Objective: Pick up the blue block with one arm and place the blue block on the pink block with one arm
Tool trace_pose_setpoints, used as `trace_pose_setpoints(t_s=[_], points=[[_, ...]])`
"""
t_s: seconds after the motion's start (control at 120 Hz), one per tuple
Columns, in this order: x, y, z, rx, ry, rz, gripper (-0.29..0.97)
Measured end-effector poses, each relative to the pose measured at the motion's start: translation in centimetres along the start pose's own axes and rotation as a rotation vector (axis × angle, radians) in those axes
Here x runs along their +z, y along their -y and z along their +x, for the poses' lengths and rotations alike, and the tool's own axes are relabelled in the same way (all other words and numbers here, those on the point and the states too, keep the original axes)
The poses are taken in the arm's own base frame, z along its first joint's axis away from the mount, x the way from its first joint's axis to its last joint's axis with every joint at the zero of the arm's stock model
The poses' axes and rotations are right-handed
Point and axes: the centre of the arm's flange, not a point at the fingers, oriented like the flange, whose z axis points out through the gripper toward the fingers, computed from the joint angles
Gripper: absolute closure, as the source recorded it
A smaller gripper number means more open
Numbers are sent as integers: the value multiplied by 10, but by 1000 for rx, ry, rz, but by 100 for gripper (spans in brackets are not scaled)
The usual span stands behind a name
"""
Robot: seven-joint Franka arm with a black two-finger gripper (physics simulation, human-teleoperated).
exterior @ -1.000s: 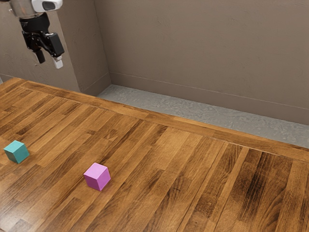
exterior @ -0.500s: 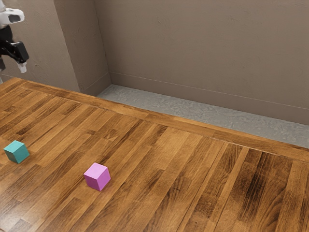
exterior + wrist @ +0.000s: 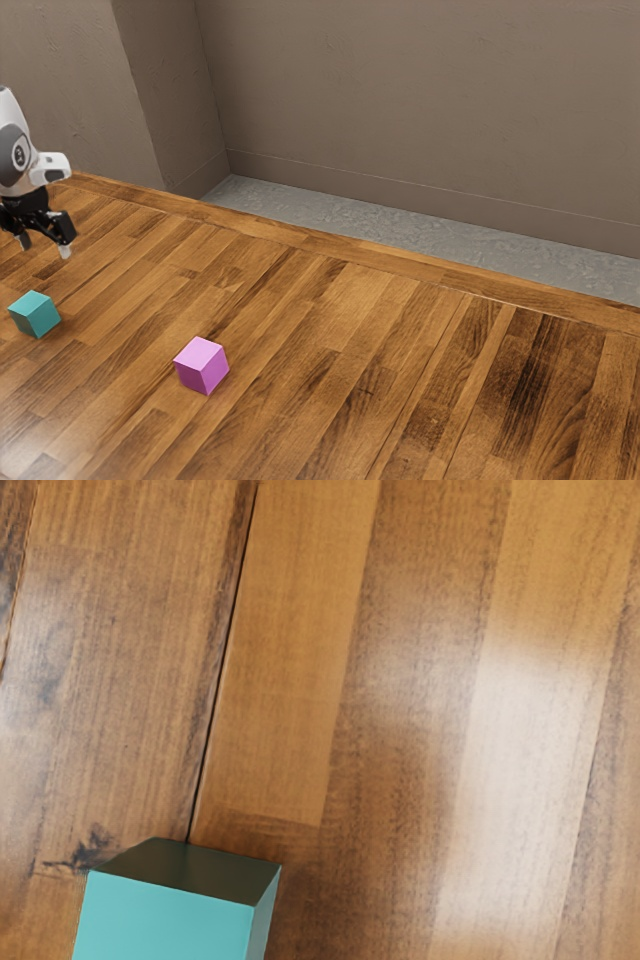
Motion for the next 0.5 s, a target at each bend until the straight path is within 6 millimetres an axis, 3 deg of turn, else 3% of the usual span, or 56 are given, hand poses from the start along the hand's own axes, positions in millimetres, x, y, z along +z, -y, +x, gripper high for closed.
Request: trace_pose_setpoints(t_s=[0.5], points=[[20, 44, -16, 52, 16, -56, 0]])
